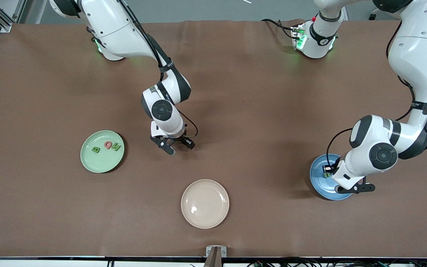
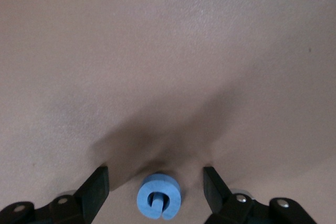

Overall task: Sort upper and lower case letters into plates
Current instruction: 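Place the blue m on the blue plate while the right gripper reaches the C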

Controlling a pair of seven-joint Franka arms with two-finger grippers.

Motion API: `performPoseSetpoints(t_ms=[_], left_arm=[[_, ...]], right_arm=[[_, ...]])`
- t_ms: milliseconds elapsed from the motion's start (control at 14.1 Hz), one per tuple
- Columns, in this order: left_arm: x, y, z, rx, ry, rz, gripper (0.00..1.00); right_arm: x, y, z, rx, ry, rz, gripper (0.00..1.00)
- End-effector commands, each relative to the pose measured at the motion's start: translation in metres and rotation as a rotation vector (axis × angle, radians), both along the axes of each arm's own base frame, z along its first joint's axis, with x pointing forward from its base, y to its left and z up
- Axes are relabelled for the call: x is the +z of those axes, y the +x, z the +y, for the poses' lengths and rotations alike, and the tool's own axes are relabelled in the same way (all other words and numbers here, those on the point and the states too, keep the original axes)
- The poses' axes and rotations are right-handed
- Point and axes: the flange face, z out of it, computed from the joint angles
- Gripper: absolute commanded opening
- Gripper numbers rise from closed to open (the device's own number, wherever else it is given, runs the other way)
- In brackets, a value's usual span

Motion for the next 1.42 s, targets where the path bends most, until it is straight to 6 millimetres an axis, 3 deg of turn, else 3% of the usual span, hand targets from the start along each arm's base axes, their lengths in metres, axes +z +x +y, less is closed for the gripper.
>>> performPoseSetpoints(t_ms=[0, 142, 283, 495, 708, 849, 1132, 1345], left_arm=[[-0.002, -0.004, 0.008, -0.018, -0.005, 0.004, 0.03], [-0.003, -0.004, 0.002, -0.028, -0.015, -0.016, 0.03], [-0.010, -0.003, -0.004, -0.039, -0.031, -0.041, 0.03], [-0.024, -0.007, -0.006, -0.050, -0.049, -0.063, 0.03], [-0.028, -0.007, -0.006, -0.047, -0.054, -0.063, 0.05], [-0.030, -0.007, -0.004, -0.048, -0.051, -0.061, 0.06], [-0.035, -0.007, -0.004, -0.045, -0.055, -0.061, 0.07], [-0.036, -0.006, -0.006, -0.047, -0.059, -0.065, 0.06]], right_arm=[[-0.002, -0.012, 0.010, -0.027, -0.010, 0.008, 0.61], [-0.003, -0.018, 0.016, -0.026, -0.013, 0.014, 0.53], [-0.004, -0.020, 0.017, -0.024, -0.015, 0.017, 0.39], [-0.003, -0.017, 0.014, -0.027, -0.015, 0.018, 0.05], [0.005, -0.005, -0.002, -0.021, -0.033, 0.033, 0.01], [0.026, 0.014, -0.028, 0.006, -0.036, 0.049, 0.01], [0.082, 0.052, -0.124, 0.132, -0.031, 0.143, 0.01], [0.096, 0.069, -0.184, 0.210, -0.010, 0.165, 0.01]])
